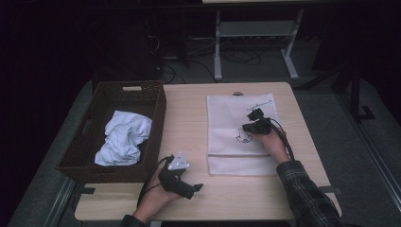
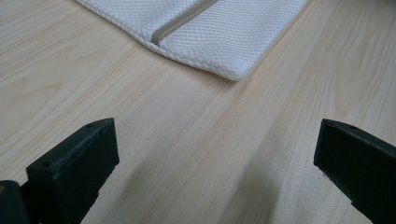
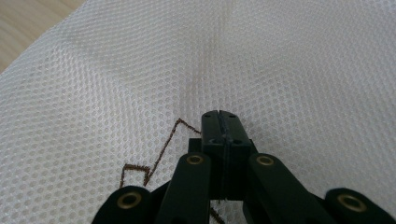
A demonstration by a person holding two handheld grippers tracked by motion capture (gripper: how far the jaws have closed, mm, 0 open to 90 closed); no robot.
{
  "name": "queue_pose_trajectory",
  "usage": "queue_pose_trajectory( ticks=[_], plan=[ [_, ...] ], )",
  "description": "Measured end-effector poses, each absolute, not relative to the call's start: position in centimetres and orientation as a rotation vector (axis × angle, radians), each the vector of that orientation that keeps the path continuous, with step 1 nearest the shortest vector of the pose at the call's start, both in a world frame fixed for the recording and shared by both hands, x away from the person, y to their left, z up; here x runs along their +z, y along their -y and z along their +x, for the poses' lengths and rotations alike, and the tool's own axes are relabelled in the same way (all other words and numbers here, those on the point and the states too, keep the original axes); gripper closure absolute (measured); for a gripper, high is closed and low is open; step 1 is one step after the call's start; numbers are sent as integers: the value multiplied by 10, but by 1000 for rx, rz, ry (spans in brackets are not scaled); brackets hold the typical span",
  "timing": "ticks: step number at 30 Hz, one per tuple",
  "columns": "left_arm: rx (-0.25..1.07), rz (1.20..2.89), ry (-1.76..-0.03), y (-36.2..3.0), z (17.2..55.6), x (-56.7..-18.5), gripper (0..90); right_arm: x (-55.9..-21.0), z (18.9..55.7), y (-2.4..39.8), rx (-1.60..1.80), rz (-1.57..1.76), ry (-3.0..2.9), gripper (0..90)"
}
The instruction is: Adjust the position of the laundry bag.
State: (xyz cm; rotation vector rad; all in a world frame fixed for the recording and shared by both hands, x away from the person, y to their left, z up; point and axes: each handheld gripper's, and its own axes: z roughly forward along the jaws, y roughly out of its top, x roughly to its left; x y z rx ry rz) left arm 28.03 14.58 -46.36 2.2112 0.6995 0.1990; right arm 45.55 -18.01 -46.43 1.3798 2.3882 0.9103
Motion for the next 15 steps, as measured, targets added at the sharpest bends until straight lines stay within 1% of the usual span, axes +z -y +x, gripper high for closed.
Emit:
queue_pose_trajectory(
  ticks=[15],
  plan=[
    [196,2210,-695,-146,280,-463,0,-462,431,181,874,1362,-2413,893]
  ],
)
